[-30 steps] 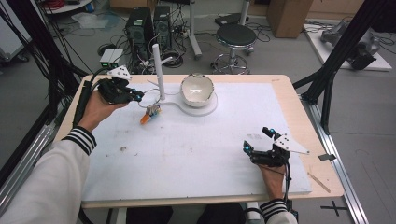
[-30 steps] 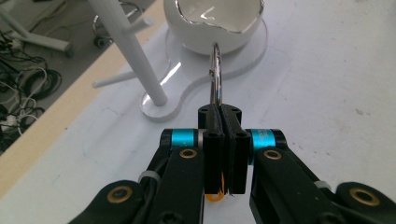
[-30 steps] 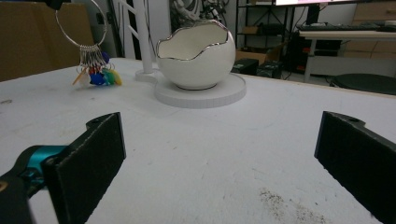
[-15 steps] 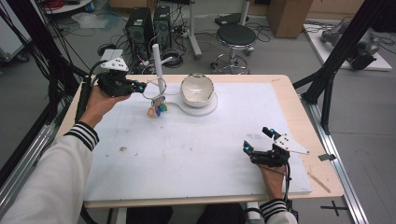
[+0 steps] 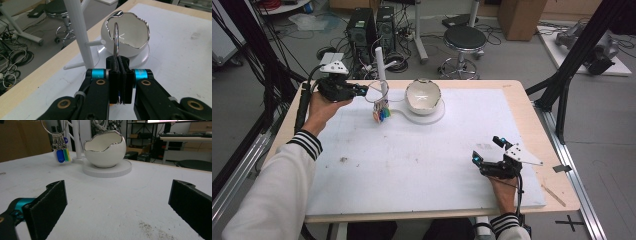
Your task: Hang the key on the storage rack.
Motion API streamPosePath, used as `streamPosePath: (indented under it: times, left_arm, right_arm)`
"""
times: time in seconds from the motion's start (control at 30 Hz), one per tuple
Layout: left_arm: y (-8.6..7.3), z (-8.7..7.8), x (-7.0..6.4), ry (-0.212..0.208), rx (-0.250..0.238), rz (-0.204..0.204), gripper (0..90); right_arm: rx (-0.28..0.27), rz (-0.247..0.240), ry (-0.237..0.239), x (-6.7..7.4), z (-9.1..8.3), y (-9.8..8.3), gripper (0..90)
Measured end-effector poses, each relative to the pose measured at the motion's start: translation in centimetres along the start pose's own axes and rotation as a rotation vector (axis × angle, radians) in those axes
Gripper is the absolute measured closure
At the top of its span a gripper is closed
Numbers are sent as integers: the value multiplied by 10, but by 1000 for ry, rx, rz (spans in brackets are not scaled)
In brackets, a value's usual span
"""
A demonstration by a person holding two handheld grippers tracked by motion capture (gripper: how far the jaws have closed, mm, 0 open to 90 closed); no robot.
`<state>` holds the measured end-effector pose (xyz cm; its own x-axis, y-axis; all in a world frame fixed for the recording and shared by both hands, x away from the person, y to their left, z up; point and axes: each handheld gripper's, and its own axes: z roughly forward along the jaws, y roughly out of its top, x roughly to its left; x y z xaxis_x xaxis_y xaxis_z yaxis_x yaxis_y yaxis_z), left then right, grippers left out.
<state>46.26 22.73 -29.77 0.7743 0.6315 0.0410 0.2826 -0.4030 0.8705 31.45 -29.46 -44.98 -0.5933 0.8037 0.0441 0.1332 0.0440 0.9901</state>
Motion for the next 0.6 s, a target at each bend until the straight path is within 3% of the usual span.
streamPosePath:
  times: [0.17,0.6]
  left_arm:
    - [-7,6,6,9,-8,-58,875]
    - [-17,18,15,41,-14,-131,874]
  right_arm:
    - [-5,-9,-3,-1,0,0,14]
    - [-3,1,-2,0,0,0,14]
